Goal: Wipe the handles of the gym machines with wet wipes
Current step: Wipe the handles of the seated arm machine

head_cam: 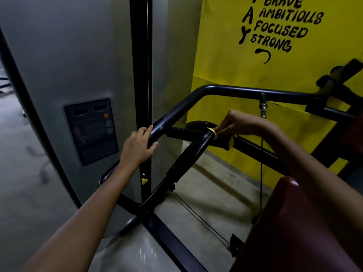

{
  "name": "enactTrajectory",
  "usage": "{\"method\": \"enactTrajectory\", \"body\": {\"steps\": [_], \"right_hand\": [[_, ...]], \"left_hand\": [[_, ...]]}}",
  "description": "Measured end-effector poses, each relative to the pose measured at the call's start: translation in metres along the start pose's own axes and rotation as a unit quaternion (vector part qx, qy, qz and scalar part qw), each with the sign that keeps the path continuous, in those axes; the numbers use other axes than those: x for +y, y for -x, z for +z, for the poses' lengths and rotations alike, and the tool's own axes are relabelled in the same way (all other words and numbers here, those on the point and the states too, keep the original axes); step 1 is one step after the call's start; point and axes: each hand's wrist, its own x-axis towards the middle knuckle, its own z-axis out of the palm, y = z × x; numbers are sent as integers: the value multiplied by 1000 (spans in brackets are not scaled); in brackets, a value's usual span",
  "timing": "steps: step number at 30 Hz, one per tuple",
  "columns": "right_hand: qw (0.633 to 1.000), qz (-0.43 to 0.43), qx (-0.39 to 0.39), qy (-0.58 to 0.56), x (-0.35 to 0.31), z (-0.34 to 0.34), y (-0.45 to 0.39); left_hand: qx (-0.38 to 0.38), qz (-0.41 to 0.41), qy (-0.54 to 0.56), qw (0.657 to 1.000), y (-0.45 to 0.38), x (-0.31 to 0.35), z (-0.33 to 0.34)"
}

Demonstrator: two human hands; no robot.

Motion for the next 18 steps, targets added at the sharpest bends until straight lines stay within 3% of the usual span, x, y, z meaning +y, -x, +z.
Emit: {"method": "enactTrajectory", "body": {"steps": [13, 18], "right_hand": [[994, 31, -96, -35, -16, 3, -47], [992, -44, -89, -80, -22, 29, -71]], "left_hand": [[5, 0, 0, 1000, -2, -2, 3], [9, -1, 5, 1000, -2, -1, 1]]}}
